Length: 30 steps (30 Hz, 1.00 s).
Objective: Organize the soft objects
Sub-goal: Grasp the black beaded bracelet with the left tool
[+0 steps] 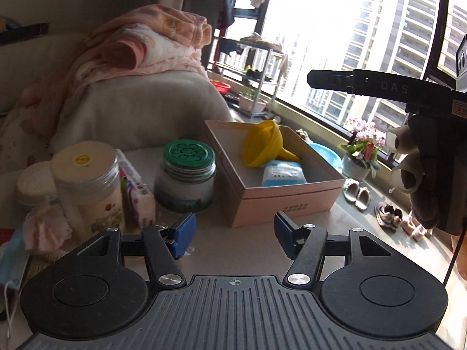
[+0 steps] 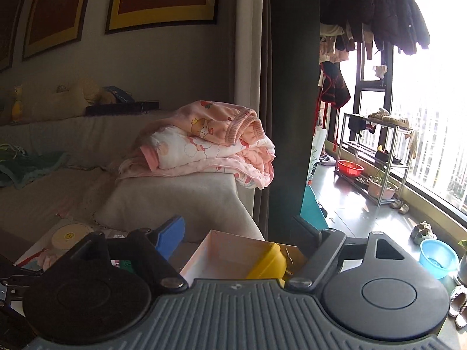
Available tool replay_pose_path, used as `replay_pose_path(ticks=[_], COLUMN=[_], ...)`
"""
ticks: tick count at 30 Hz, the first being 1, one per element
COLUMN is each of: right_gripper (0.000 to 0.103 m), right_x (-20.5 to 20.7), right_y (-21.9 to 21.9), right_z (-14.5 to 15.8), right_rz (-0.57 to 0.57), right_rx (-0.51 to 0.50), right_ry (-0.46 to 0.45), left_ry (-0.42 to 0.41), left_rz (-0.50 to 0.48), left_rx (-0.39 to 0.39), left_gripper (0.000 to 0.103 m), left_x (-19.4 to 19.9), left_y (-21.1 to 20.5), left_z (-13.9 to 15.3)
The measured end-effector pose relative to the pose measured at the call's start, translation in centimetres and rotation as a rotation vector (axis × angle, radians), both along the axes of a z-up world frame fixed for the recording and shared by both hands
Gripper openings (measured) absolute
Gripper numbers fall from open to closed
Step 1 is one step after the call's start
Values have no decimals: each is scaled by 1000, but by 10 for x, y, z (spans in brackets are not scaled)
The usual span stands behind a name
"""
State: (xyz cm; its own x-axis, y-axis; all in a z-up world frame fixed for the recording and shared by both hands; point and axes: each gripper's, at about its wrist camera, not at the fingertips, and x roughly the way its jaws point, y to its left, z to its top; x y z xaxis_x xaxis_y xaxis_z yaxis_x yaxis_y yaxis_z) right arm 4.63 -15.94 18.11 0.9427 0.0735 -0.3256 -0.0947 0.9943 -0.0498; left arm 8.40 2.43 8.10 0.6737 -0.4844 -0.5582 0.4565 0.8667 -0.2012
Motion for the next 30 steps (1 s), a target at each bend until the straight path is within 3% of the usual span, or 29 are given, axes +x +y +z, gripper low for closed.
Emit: replay_pose_path(ticks=[2,7,14,17,21,26,30], right_gripper=[81,81,81,81,81,81,81], right_x=[-10,-14,-12,-9,-3,5,9], right_y=[23,81,147,160,172,188,202], right_z=[-2,-23,-73,-89,-104,-115,-124], right_rz=[52,261,386,408,427,466,482], right_rx=[-17,-5,-73,-67,-72,-81,-86], right_ry=[2,152,312,369,404,425,409], left_ry=[-9,25,66,110,139,161,229], left_rz=[80,338,551,559,496,406,351], left_rx=[7,-36,-214,-254,-234,-183,-227], left_gripper=[65,65,64,64,64,64,64], left_x=[-9,-18,-7,13,33,55,68], left_y=[37,130,220,236,236,219,213], left_z=[0,-4,-24,-36,-46,-53,-63])
